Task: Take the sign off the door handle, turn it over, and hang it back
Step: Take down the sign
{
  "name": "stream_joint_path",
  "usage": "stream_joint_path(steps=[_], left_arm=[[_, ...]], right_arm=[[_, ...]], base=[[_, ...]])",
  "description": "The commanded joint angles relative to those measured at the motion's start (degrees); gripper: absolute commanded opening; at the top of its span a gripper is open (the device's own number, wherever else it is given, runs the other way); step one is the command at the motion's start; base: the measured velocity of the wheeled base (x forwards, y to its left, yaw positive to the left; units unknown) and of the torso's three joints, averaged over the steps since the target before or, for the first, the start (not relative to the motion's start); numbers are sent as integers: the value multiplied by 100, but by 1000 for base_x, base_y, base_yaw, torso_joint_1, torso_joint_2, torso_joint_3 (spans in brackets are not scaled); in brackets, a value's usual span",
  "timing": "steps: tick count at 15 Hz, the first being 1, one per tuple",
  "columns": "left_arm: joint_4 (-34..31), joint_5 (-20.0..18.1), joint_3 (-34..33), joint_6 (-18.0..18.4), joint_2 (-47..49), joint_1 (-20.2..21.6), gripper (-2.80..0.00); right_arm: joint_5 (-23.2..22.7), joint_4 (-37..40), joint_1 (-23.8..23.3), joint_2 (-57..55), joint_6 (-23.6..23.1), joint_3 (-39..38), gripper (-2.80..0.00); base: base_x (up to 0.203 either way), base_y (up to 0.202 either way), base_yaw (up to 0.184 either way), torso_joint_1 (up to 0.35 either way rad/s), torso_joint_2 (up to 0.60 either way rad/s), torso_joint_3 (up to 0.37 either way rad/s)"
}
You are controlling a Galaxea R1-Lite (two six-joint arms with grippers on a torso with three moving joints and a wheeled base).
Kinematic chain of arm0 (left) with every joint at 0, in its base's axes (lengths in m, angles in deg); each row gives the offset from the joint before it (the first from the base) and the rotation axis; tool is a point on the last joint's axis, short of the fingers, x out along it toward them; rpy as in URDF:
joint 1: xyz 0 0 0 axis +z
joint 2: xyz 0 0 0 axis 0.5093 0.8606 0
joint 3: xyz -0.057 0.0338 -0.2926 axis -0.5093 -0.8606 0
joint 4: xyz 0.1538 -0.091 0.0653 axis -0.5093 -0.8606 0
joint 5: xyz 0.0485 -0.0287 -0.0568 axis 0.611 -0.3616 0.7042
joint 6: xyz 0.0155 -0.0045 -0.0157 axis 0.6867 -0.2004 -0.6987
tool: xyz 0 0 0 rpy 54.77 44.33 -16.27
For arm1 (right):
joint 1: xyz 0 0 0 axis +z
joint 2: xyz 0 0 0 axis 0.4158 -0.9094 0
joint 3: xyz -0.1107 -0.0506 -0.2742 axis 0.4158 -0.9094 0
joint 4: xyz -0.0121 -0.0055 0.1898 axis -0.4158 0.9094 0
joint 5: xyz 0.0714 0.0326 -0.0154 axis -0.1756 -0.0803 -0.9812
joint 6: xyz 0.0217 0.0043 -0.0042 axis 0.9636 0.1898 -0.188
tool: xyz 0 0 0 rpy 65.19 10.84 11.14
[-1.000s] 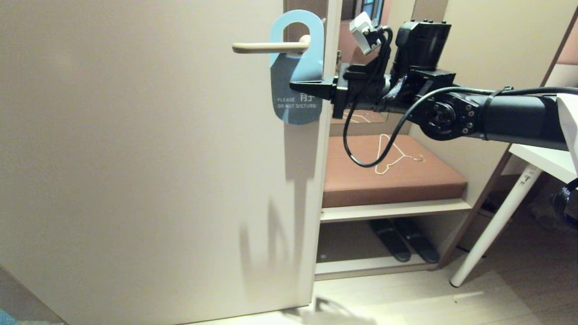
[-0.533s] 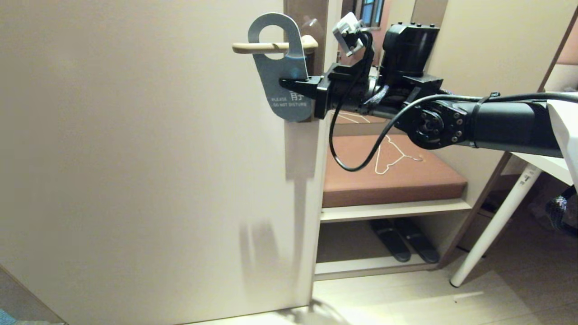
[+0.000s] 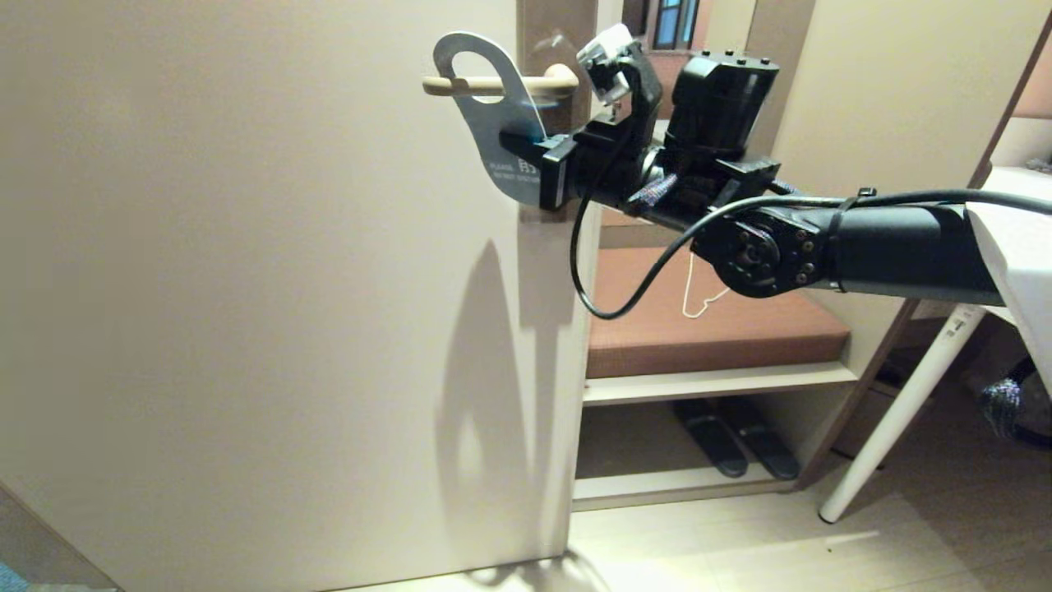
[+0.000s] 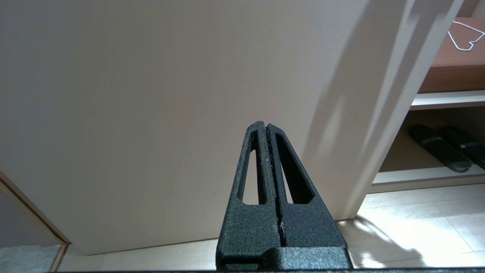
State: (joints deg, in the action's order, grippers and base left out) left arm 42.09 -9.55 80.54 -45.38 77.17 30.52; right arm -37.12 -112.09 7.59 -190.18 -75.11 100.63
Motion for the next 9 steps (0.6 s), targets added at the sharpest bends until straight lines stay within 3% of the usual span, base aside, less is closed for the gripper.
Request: stream_joint_path(steps=[1, 9], left_arm=[[2, 4, 0, -5, 7, 1, -280], [2, 4, 0, -5, 7, 0, -280]], right_arm=[[2, -103, 52, 32, -3, -154, -280], [12, -251, 245, 168, 31, -202, -280]], base=[[0, 0, 0, 0, 0, 0], [0, 0, 0, 0, 0, 0]])
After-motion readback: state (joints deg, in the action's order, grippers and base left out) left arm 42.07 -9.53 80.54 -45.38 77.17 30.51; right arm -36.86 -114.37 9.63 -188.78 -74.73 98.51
